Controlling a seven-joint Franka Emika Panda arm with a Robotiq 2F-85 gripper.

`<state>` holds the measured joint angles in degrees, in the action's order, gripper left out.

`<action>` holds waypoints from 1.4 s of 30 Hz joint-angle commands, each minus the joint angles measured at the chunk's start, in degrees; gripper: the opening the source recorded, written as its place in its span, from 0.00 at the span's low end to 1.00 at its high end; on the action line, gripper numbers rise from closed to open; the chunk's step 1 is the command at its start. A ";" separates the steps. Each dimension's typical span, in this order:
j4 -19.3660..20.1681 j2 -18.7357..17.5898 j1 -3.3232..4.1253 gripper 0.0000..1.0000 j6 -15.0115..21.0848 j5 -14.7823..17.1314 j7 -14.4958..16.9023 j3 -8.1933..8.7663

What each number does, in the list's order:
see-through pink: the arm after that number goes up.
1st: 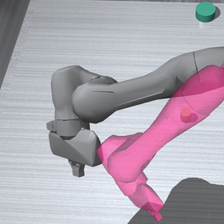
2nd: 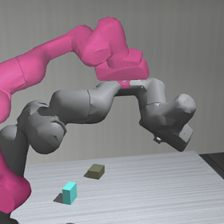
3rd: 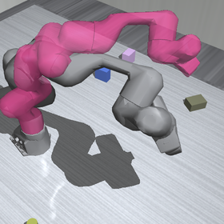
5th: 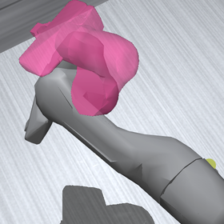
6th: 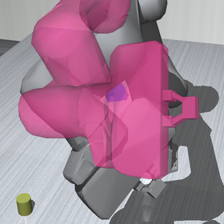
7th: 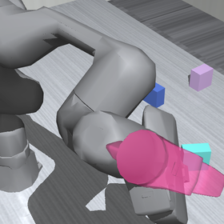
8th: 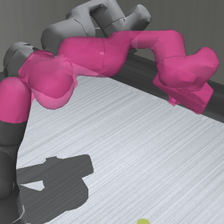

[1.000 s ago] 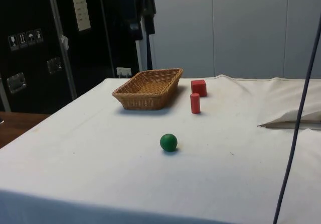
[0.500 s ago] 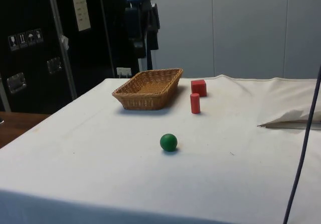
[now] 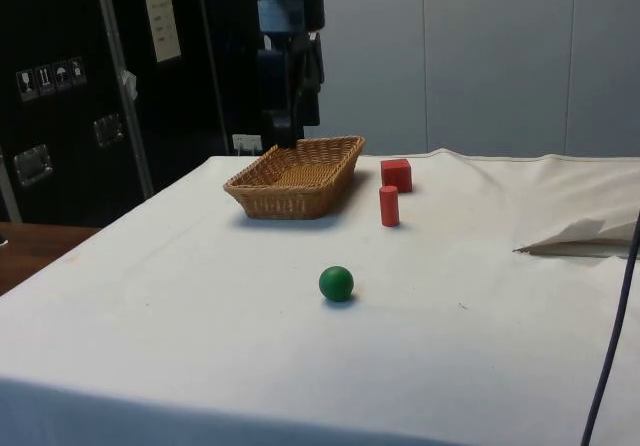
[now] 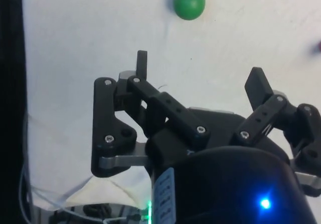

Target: Pick up the object to the left of the cylinder and place it into the basket.

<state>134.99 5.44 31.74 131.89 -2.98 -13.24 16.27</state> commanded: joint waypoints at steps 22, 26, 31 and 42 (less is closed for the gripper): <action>6.47 -5.39 -0.34 1.00 13.06 -3.44 -3.09 -0.74; 6.93 -6.53 -0.29 1.00 13.98 -3.15 -2.92 -0.69; 8.48 -8.65 -0.23 1.00 17.93 -2.81 -2.98 -0.80; 9.22 -14.61 -0.29 1.00 24.47 -2.46 -3.15 -0.97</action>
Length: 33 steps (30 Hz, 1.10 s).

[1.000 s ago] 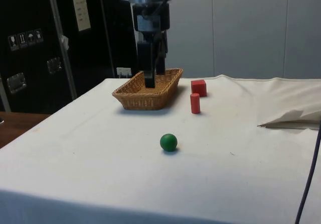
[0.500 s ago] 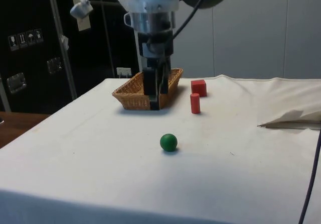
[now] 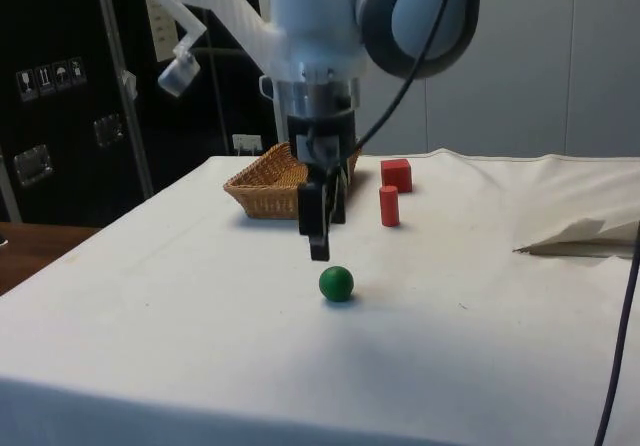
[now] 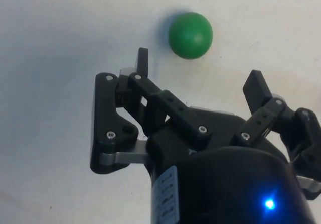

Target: Pick up the object to the left of the cylinder and place it into the basket.

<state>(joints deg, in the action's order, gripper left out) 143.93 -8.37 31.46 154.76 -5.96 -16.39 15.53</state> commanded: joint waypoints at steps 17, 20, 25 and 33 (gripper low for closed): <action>0.06 -9.34 -0.11 1.00 10.08 0.34 -0.86 -0.40; 0.00 -9.34 0.00 1.00 9.91 0.17 -0.86 -0.23; -0.06 -9.45 0.00 1.00 9.97 0.11 -0.86 -0.17; 0.06 -10.14 -0.11 1.00 10.54 0.34 -0.80 -0.46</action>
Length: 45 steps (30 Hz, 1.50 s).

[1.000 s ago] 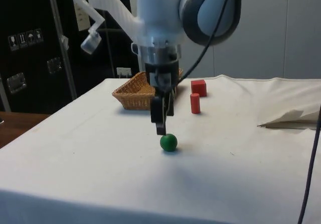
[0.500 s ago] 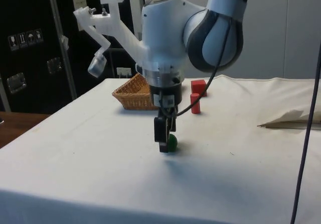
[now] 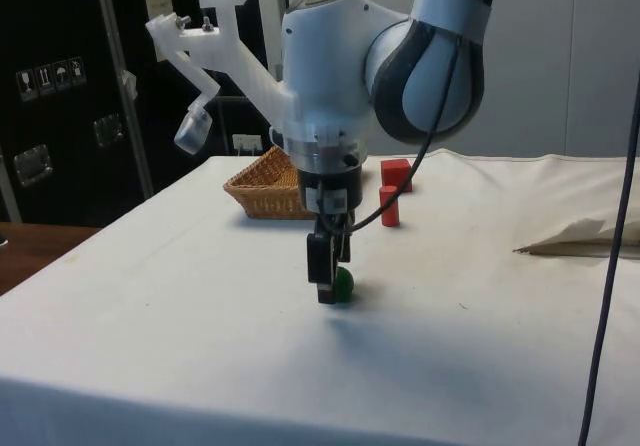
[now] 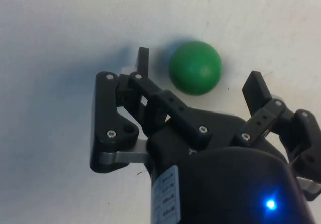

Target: Pick up the object to the left of the cylinder and place it into the basket.

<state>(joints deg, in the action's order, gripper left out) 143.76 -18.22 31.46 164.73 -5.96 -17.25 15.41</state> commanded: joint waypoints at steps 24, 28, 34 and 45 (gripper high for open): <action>0.23 -0.46 0.00 0.00 0.11 0.06 0.06 -0.06; 0.23 -0.46 0.00 0.00 0.11 0.06 0.06 -0.06; -0.11 0.69 -0.23 0.00 -1.03 0.06 0.46 0.17; -1.43 4.24 -0.23 0.00 -5.04 0.00 2.01 2.06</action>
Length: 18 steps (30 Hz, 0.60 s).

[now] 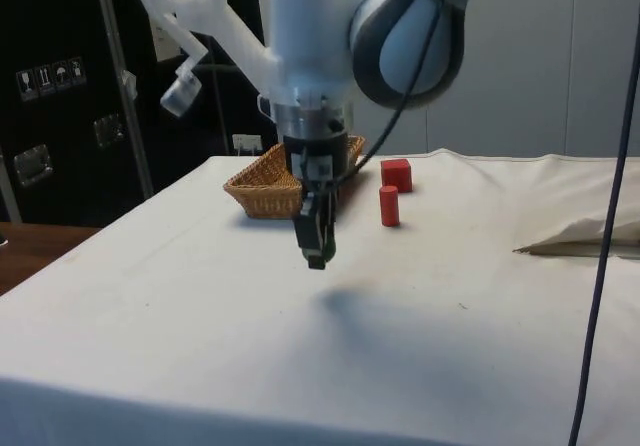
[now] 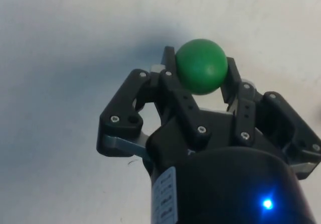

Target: Pick up the object to the left of the cylinder and place it into the basket.

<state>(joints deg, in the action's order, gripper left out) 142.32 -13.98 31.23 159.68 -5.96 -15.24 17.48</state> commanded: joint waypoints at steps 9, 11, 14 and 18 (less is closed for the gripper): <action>-2.58 1.20 -0.74 0.00 -3.21 0.23 2.64 1.83; -3.55 1.32 -0.92 0.00 -4.01 0.29 3.44 2.52; -4.41 1.38 -1.03 0.00 -4.58 0.34 4.18 3.15; -5.44 1.15 -0.92 0.00 -4.70 0.00 4.53 4.13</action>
<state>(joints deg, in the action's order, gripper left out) 136.88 -12.83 30.31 154.99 -5.96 -10.71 21.60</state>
